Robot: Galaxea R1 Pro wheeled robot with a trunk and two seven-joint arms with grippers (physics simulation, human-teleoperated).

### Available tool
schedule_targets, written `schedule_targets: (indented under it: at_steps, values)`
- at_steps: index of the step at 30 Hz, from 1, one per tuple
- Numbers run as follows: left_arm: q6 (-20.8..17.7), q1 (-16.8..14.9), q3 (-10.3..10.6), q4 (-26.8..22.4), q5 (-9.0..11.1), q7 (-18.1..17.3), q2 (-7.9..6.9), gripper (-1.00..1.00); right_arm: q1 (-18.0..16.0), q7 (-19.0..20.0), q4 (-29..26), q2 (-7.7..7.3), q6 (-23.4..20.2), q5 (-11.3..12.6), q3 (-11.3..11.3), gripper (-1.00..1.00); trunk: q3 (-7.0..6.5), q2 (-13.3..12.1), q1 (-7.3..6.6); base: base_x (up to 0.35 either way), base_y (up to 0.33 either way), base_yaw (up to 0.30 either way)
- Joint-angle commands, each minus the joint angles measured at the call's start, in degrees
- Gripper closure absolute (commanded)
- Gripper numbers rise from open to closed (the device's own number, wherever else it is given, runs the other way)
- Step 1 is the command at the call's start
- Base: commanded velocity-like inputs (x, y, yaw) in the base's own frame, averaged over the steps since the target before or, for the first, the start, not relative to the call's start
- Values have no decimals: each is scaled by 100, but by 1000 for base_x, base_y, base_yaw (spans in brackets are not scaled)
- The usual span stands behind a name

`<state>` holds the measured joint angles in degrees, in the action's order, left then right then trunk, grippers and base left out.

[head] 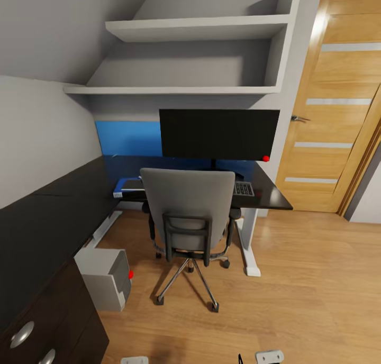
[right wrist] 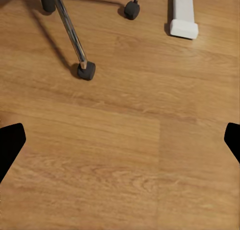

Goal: In the bedroom, organize the workspace by keeping the computer under the desk, ensuring the monitor is on the desk, placing the keyboard on the desk next to the monitor, placing the mouse on the desk next to the keyboard, moving the folder from the swivel chair onto the desk next to the mouse, stacking the notebook on top of the folder with the pen on top of the notebook, and positioning the swivel chair next to the desk.

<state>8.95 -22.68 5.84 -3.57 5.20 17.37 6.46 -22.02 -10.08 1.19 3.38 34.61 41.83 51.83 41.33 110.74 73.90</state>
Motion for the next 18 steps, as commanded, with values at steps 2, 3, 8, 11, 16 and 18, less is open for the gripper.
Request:
schedule_targets:
  at_steps: [2, 3, 8, 11, 16, 18]
  values:
    - [15, -4, 53, 2, 50, 1, -73, -100, -4, -38, 13, 5, 10, 1, 47, -100, -31, -79, -45, 0, 0, 0]
    - [12, -5, 57, 2, 46, -8, -108, -100, -4, -38, 13, 5, 10, 1, 47, -100, -49, -119, -67, 0, 0, 0]
    - [5, -5, 78, 4, 36, -21, -144, -100, -4, -38, 13, 5, 10, 1, 47, -100, -139, -320, -177, 0, 0, 0]
    - [3, -7, 82, 3, 31, -22, -205, -100, -4, -38, 13, 5, 10, 1, 47, -100, -193, -440, -243, 0, 0, 0]
    - [8, -8, 91, -2, 26, -23, -308, -100, -4, -38, 13, 5, 10, 1, 47, -100, -282, -641, -353, 0, 0, 0]
    - [9, -7, 92, -3, 25, -23, -314, -100, -4, -38, 13, 5, 10, 1, 47, -100, -318, -721, -397, 0, 0, 0]
